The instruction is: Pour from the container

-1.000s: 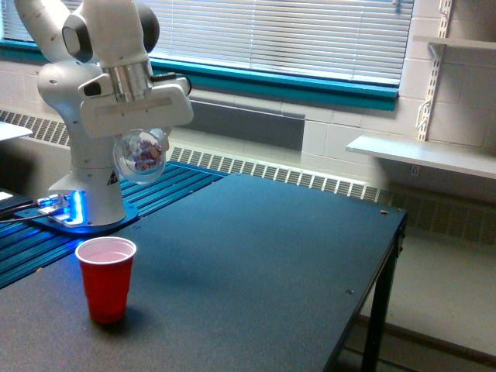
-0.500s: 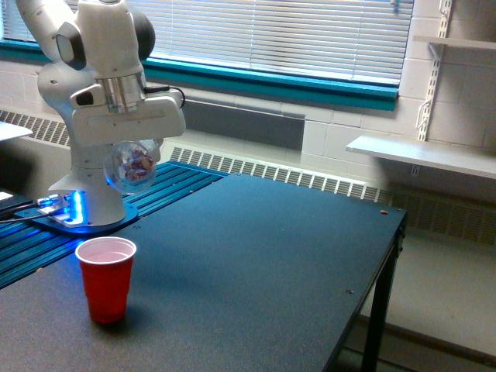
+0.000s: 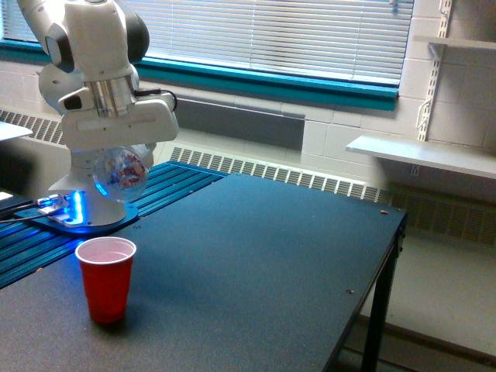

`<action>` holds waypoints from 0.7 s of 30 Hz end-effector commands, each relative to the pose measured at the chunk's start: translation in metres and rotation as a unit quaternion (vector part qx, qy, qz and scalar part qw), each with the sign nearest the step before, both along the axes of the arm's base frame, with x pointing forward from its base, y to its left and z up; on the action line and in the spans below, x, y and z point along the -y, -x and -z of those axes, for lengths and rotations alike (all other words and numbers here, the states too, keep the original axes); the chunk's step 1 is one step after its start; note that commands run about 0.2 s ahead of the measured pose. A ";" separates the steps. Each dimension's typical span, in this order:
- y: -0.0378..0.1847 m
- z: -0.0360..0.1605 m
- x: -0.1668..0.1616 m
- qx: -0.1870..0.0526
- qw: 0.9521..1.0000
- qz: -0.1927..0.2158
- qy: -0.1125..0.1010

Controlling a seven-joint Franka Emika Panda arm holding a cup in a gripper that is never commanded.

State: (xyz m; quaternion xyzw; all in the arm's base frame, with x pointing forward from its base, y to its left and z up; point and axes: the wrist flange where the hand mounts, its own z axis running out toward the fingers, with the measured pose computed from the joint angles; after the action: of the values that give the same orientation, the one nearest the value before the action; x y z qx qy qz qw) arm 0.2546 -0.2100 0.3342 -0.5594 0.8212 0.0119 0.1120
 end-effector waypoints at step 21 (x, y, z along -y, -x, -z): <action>-0.017 0.012 0.034 0.000 1.000 -0.024 0.002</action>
State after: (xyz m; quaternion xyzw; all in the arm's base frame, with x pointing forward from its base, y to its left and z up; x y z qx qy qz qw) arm 0.2830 -0.2321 0.3166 -0.5834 0.8042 0.0149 0.1127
